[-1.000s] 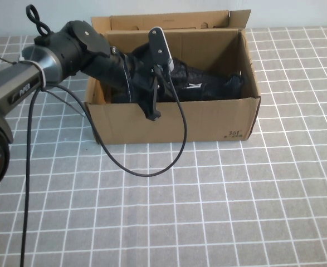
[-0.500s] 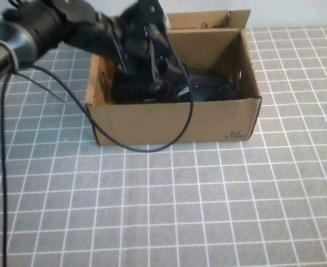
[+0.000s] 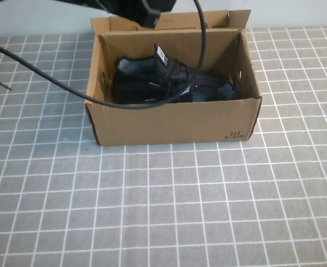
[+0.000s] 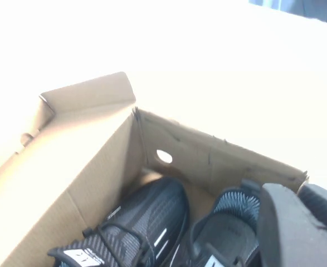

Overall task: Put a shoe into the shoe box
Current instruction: Place the shoe in the shoe box

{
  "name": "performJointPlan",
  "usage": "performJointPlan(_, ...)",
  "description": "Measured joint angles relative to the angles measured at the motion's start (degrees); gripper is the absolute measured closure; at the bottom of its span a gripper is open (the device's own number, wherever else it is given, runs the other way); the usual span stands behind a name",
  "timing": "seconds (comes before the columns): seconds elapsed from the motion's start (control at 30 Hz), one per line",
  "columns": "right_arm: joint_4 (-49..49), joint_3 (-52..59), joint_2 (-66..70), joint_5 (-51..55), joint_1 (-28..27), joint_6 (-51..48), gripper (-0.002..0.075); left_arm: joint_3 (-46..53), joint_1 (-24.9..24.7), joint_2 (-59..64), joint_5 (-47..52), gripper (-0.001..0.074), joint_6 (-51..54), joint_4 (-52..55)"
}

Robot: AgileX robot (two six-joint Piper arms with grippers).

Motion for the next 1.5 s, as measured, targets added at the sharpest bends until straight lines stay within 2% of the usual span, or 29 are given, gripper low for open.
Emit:
performJointPlan(0.2, 0.00, 0.00, -3.51, 0.12, 0.00, 5.39, 0.0742, 0.00, 0.00, -4.22, 0.88, 0.0732, -2.92, 2.79)
performJointPlan(0.33, -0.20, 0.00, -8.10, 2.42, 0.00, 8.95, 0.0742, 0.38, 0.00, -8.93, 2.62, 0.0734, -11.00, 11.41)
performJointPlan(0.47, -0.24, 0.00, -14.47, 4.40, 0.00, 11.00, 0.0742, 6.81, 0.12, -16.20, -0.71, 0.0735, -16.77, 18.50)
performJointPlan(0.8, -0.24, 0.58, -33.79, 5.43, 0.00, 13.38, 0.0742, 45.83, 0.45, -46.70, -26.89, 0.0735, -21.31, 20.32)
performJointPlan(1.0, -0.47, 8.18, -41.70, 4.96, 0.00, 13.39, 0.0742, 66.14, 0.45, -62.08, -36.65, 0.0735, -21.76, 19.67)
performJointPlan(1.1, -0.58, 13.70, -46.25, 0.30, 0.00, 13.39, 0.0742, 75.34, 0.45, -68.14, -43.12, 0.0735, -21.76, 17.47)
performJointPlan(1.27, -0.35, 24.94, -53.45, -14.97, 0.00, 15.51, 0.0742, 89.00, 0.45, -75.51, -56.11, 0.0736, -21.99, 12.32)
performJointPlan(1.5, -0.24, 42.66, -57.90, -36.78, 0.00, 17.50, 0.0742, 102.13, 0.45, -76.84, -67.10, 0.0736, -21.99, 5.15)
